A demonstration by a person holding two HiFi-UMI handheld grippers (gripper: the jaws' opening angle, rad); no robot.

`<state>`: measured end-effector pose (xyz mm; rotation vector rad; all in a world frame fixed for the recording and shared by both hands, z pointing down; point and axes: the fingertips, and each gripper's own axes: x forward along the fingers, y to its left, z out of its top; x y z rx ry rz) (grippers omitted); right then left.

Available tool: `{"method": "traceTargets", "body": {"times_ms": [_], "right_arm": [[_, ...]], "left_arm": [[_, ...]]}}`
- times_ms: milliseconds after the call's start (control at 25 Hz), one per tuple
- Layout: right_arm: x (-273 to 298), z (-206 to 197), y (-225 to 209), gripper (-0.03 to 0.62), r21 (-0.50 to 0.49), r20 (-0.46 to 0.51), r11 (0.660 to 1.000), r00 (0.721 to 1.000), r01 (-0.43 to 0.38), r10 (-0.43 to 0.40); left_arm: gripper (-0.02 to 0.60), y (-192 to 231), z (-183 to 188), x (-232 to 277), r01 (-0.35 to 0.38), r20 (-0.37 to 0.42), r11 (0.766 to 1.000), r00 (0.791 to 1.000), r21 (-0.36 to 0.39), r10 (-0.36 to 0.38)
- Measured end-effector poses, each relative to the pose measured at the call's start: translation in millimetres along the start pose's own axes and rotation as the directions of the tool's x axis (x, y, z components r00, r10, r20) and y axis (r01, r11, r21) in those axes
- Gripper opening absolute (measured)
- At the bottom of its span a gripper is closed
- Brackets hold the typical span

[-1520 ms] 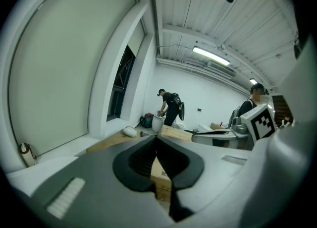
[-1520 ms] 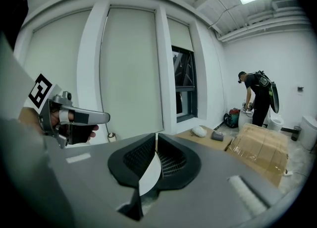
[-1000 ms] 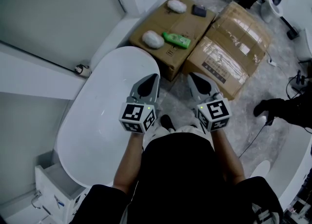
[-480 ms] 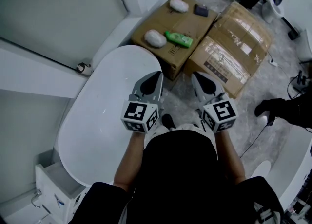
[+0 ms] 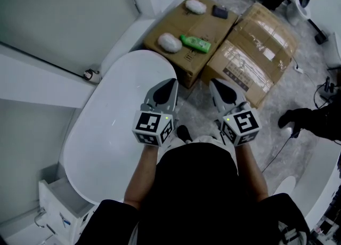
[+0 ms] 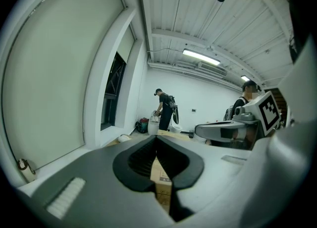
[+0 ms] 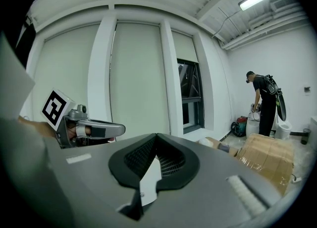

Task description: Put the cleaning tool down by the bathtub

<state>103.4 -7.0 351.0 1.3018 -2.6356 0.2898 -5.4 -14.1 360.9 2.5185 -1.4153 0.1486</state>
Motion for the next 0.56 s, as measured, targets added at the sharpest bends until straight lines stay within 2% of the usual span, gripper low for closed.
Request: {"method": "traceTargets", "body": {"times_ms": [560], "right_arm": [[5.6, 0.7, -4.7, 0.008, -0.003, 0.006, 1.0, 1.0, 0.003, -0.003]], "left_arm": [[-0.002, 1.3, -2.8, 3.9, 0.005, -0.011, 1.0, 1.0, 0.0, -0.005]]}}
